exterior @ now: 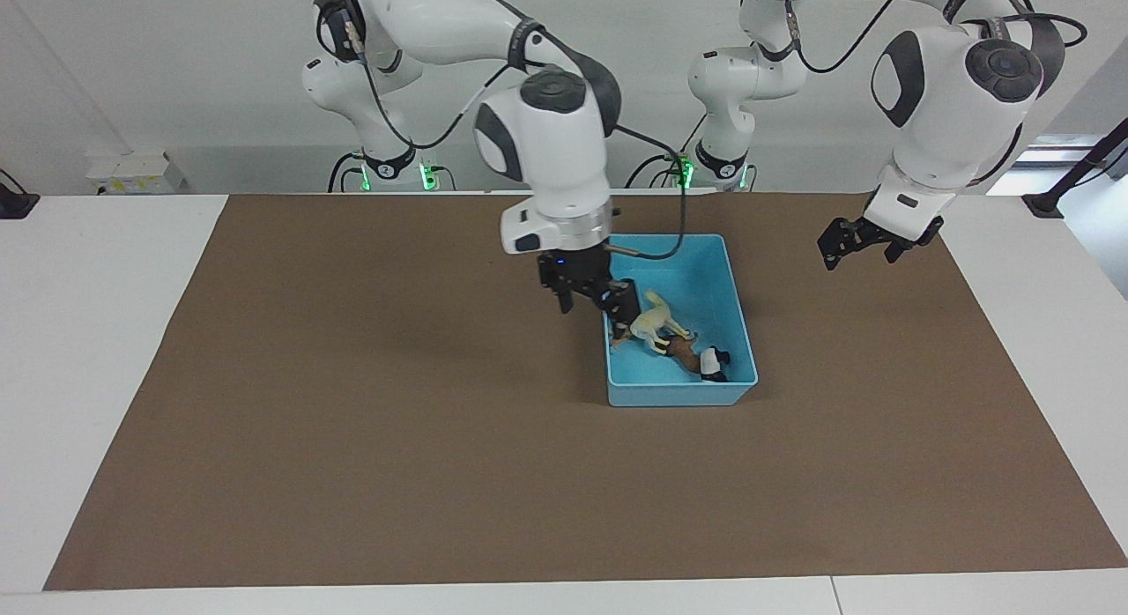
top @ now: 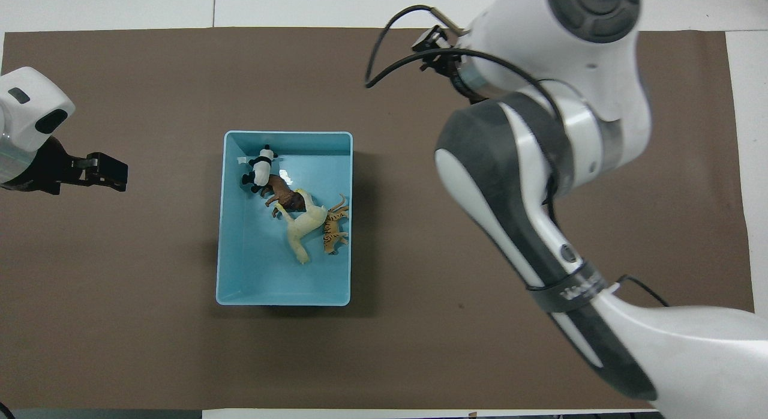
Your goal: Put all toys into storage box
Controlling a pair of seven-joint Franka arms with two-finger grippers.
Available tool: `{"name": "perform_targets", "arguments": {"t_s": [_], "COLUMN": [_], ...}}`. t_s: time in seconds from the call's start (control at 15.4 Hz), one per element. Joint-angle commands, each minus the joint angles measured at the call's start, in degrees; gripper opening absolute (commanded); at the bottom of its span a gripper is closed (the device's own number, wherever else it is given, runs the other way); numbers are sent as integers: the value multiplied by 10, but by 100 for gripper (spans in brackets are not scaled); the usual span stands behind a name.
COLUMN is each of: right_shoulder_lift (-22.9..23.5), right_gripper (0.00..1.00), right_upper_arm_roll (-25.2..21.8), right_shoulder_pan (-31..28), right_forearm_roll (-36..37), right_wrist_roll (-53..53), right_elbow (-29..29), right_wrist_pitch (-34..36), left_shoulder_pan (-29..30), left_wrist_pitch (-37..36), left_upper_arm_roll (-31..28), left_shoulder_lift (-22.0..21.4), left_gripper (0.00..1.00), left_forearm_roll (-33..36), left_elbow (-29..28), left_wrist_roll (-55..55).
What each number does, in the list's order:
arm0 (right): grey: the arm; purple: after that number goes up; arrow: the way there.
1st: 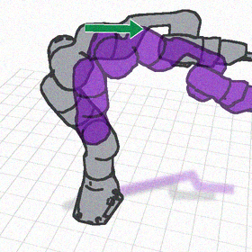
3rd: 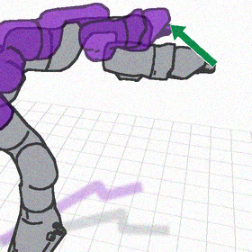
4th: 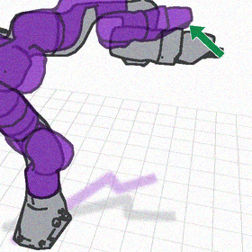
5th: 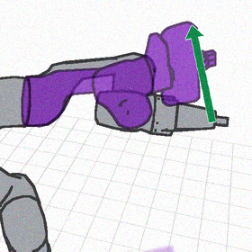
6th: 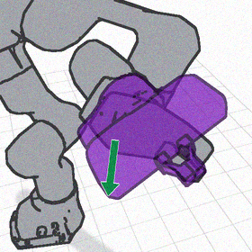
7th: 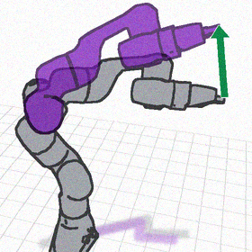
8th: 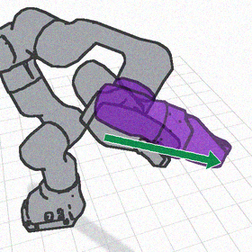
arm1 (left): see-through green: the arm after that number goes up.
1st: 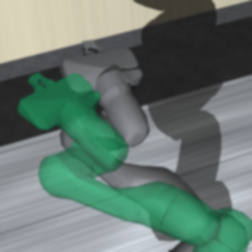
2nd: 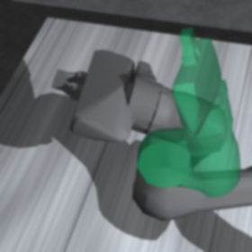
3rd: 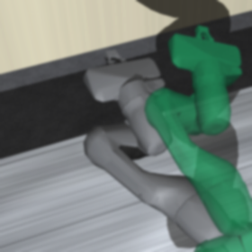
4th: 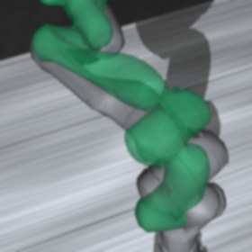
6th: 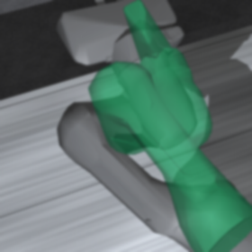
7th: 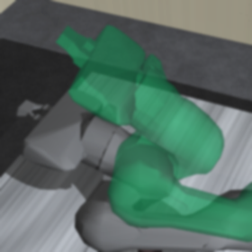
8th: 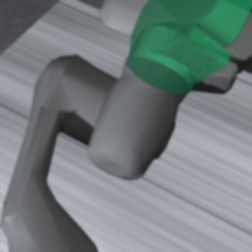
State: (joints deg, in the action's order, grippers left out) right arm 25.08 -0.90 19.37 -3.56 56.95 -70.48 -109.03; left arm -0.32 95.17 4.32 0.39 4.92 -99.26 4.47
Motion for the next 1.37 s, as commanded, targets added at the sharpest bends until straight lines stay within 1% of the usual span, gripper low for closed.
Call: {"name": "perform_targets", "arguments": {"t_s": [0.0,0.13,0.26,0.39,0.52,0.65,0.72,0.78,0.91,0.98,1.11,1.17,1.3], "right_shoulder_lift": [-25,-27,-33,-41,-56,-74,-86,-101,-149,-179,-226,-242,-269], "right_gripper": [100,100,100,100,100,100,100,100,100,100,100,100,100], "right_upper_arm_roll": [10,8,5,5,5,3,-1,-15,-37,-49,-82,-97,-102], "right_shoulder_pan": [-74,-113,-144,-182,-219,-240,-242,-239,-227,-217,-188,-174,-169], "right_forearm_roll": [-8,-7,-2,-1,0,0,2,3,3,3,5,7,15], "right_wrist_roll": [-170,-310,-422,-494,-581,-634,-646,-652,-660,-662,-664,-664,-672], "right_elbow": [-48,-49,-51,-53,-55,-55,-58,-66,-108,-140,-185,-201,-232], "right_wrist_pitch": [20,50,87,118,135,168,187,202,210,209,209,211,211], "left_shoulder_pan": [5,5,5,5,5,5,5,5,6,5,5,5,5], "left_wrist_pitch": [-5,-19,-21,-20,-15,-9,-9,-8,2,5,11,12,13], "left_upper_arm_roll": [0,0,0,0,0,0,0,0,0,0,0,0,0], "left_shoulder_lift": [-8,-4,0,0,0,-1,-2,-3,-5,-6,-7,-7,-7], "left_gripper": [100,100,100,100,100,100,100,100,100,100,100,100,100], "left_forearm_roll": [-9,-10,-10,-10,-10,-10,-10,-10,-10,-10,-10,-10,-10], "left_elbow": [7,22,27,28,23,20,19,17,9,5,1,1,0], "left_wrist_roll": [-13,-13,-13,-13,-13,-14,-14,-15,-17,-17,-18,-17,-17]}}
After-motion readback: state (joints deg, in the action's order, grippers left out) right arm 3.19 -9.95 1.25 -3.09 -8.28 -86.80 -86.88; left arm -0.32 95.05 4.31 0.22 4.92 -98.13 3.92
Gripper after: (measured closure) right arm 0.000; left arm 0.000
